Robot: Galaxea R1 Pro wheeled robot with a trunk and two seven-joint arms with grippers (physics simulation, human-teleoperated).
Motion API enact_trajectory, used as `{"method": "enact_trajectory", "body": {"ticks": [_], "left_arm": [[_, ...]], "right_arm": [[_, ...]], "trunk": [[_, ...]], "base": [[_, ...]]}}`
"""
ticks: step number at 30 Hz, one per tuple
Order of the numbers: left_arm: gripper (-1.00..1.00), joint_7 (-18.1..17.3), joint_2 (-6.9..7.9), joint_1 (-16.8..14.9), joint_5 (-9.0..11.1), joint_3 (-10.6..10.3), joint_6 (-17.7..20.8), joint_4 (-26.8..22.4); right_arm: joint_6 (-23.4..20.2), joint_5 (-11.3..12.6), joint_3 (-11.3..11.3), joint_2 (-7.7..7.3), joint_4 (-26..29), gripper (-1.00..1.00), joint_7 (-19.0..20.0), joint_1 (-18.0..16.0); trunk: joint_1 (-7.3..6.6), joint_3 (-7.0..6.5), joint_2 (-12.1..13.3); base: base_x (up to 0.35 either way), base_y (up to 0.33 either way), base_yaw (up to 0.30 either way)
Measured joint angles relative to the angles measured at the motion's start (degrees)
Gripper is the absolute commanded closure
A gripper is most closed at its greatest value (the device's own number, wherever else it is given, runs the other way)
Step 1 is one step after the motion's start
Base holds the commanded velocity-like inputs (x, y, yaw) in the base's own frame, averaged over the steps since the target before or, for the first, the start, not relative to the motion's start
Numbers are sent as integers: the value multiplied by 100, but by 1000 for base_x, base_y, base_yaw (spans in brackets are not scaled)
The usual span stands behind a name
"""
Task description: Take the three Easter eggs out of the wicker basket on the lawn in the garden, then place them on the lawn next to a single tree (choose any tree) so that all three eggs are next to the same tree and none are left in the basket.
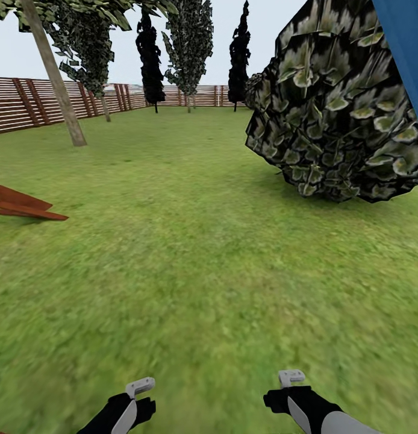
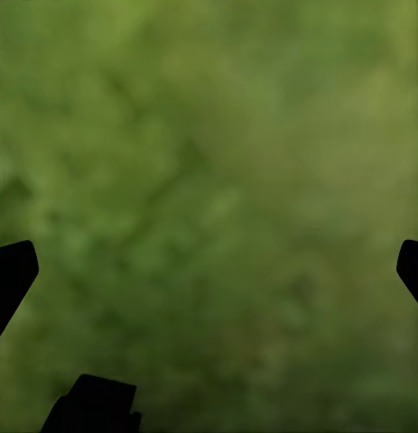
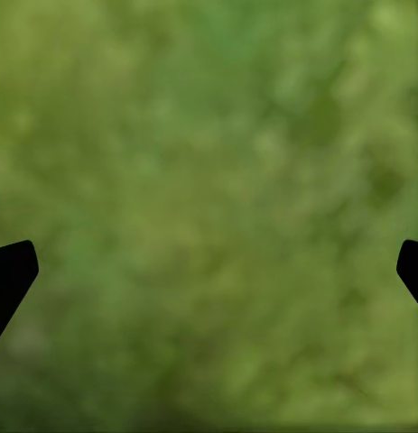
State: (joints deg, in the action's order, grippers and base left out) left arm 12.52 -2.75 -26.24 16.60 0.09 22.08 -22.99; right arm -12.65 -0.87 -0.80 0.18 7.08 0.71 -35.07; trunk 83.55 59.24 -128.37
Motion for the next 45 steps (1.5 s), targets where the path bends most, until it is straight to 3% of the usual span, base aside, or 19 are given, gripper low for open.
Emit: {"method": "enact_trajectory", "body": {"ticks": [10,35,45], "left_arm": [[-100,0,3,2,0,0,0,-1],[-100,-4,-5,3,0,0,-1,5],[-100,-5,13,4,1,0,-1,8]], "right_arm": [[0,0,0,0,1,-100,-4,1],[1,-33,-7,-1,0,-100,-8,9],[6,-32,-8,0,0,-100,-8,9]], "trunk": [[-1,0,0],[0,0,0],[-3,0,0]], "base": [[21,108,-182],[10,14,-5],[260,66,0]]}}
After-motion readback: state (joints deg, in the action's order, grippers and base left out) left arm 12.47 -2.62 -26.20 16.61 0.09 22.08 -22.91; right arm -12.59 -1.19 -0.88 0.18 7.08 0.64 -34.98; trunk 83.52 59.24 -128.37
